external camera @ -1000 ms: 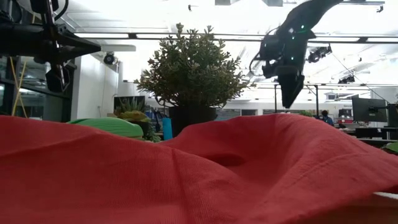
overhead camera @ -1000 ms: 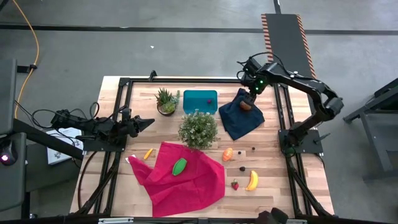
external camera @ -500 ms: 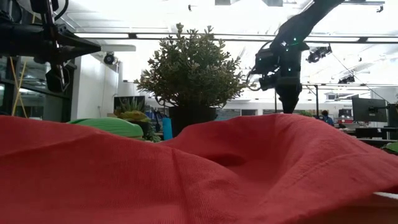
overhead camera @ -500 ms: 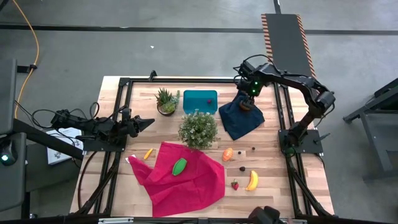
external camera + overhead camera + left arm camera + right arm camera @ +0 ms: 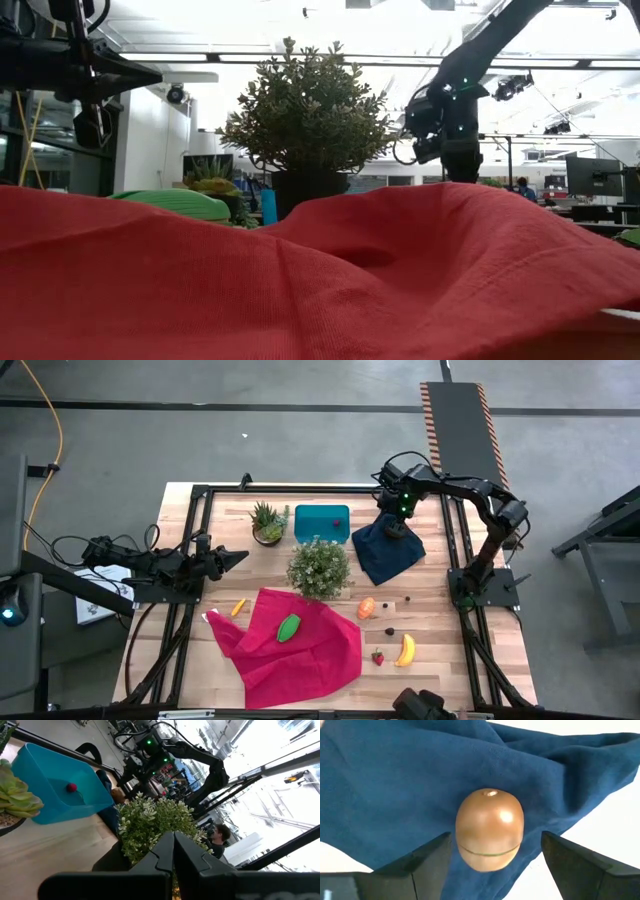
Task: Pick and placing Produce into tupperware
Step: Put the brown kiwi into the blue bin
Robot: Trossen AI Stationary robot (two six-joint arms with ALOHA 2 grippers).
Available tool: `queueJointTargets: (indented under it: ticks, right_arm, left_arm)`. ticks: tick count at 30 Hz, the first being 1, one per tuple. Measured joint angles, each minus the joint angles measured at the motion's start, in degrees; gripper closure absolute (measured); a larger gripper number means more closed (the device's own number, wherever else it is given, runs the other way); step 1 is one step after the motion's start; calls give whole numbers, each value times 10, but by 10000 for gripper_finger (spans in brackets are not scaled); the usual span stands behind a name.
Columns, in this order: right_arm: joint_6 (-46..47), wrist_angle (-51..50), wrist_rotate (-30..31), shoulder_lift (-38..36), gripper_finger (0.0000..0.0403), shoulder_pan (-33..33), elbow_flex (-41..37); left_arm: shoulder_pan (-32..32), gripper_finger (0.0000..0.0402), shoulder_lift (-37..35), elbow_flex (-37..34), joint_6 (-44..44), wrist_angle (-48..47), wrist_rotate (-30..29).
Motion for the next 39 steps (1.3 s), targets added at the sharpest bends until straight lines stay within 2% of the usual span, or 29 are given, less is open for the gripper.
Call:
queueJointTargets:
  ticks: [8, 16, 29, 39]
  right_arm:
    - [0, 4, 0, 42, 104, 0, 0]
    - [0, 8, 2, 54, 106, 0, 0]
    - [6, 8, 2, 62, 177, 0, 2]
    - [9, 0, 2, 62, 175, 0, 2]
  left_arm:
    - [0, 401, 0, 0, 0, 0, 0]
    - [0, 401, 0, 0, 0, 0, 0]
    - [0, 401, 0, 0, 1, 0, 0]
    - [0, 401, 0, 0, 2, 0, 0]
